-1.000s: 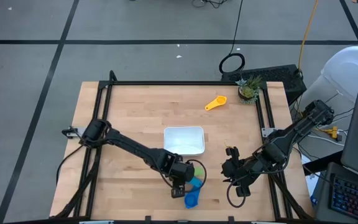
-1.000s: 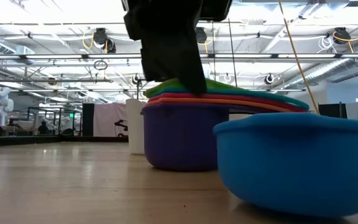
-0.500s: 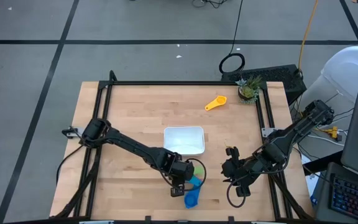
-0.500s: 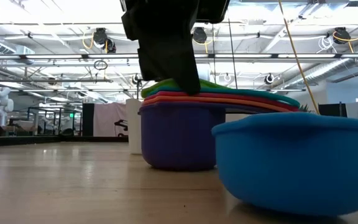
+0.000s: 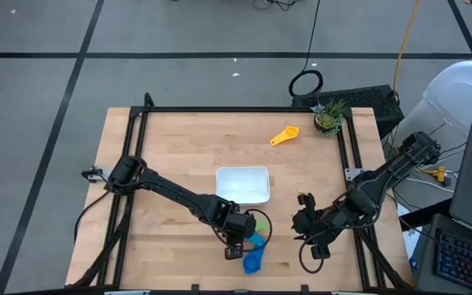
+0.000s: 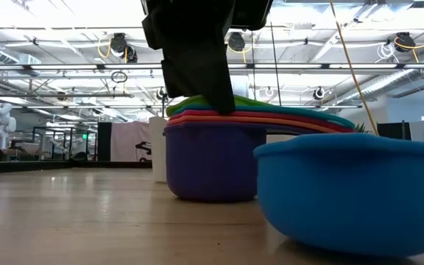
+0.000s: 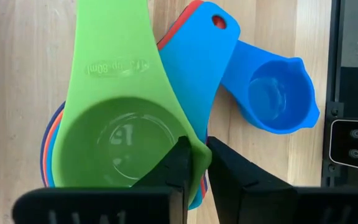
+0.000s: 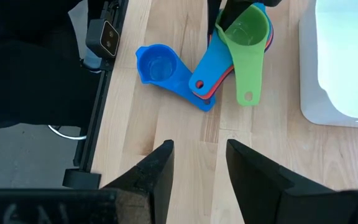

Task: Nest measuring cups in basket
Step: Stack the green measuring cup on top of the stacked measuring cups

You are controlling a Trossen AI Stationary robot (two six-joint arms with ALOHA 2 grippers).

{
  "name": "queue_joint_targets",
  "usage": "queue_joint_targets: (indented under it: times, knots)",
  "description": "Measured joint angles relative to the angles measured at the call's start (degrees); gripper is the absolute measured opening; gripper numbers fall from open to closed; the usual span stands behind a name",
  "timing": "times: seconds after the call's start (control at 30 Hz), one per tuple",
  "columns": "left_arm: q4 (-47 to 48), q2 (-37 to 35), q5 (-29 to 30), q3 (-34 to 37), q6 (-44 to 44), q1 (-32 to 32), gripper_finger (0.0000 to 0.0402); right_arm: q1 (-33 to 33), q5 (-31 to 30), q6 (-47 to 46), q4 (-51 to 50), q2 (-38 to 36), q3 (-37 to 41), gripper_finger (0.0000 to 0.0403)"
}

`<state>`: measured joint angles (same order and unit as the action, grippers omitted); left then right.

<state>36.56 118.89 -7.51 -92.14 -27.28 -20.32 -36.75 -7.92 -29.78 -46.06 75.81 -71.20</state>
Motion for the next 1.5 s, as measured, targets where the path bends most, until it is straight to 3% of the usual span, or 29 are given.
queue_joint_targets:
  times: [0.57,0.9,1.27,1.5]
  knots:
    - [0.2,0.2,-0.1,0.1,0.0,0.0,0.0076,0.0,0.0,0.0,0.0,0.0,0.0,0.0138]
    - [-0.3,-0.1,0.0,0.0,0.2,0.0,0.0031,0.0,0.0,0.0,0.0,0.0,0.0,0.0138]
    - [-0.2,-0.1,-0.1,0.0,0.2,0.0,0.0047,0.0,0.0,0.0,0.1,0.0,0.0,0.0138]
    - [-0.2,-0.1,0.0,0.0,0.6,0.0,0.0031,0.0,0.0,0.0,0.4,0.0,0.0,0.0138]
